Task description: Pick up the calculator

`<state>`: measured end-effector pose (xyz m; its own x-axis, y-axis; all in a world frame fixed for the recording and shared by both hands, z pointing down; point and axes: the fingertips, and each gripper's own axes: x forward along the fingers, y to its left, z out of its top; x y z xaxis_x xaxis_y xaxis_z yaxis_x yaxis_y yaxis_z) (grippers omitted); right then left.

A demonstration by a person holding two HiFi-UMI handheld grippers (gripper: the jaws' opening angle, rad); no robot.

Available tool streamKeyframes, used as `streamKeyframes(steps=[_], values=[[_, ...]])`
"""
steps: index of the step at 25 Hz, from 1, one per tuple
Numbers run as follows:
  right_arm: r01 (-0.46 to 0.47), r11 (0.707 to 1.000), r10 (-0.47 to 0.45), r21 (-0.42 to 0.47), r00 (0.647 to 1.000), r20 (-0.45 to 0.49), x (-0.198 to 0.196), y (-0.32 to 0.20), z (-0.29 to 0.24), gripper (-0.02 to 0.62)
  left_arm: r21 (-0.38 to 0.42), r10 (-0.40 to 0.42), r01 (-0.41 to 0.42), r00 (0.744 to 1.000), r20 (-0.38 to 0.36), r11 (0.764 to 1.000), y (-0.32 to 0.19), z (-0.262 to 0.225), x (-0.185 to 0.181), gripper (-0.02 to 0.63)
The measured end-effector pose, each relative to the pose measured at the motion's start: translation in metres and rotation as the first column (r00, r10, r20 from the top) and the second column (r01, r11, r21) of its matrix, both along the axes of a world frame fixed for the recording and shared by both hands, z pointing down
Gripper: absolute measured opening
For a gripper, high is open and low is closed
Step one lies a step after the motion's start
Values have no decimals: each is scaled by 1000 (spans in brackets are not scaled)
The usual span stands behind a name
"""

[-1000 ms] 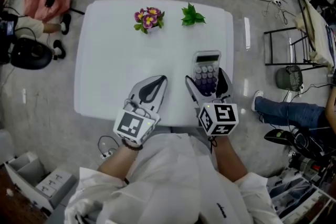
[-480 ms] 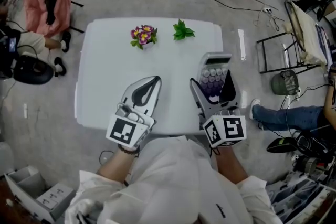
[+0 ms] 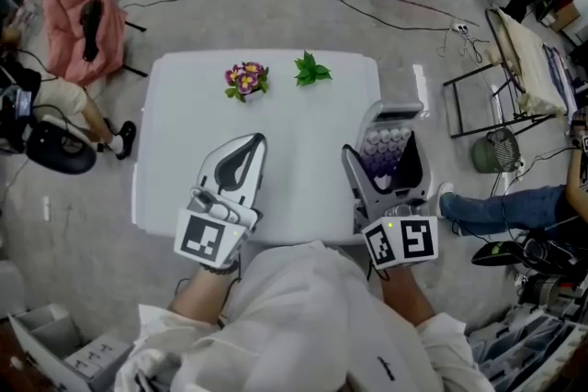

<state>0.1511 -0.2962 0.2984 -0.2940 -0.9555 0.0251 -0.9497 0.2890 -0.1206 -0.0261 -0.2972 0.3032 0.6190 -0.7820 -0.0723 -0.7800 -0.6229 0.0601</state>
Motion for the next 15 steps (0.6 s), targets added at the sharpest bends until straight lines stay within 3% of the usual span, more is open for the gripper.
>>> streamKeyframes(steps=[15], values=[[8,996,-10,88,1000,21,10,19,-32,497,106,-55,54,998,4,993,12,-43,-14,17]])
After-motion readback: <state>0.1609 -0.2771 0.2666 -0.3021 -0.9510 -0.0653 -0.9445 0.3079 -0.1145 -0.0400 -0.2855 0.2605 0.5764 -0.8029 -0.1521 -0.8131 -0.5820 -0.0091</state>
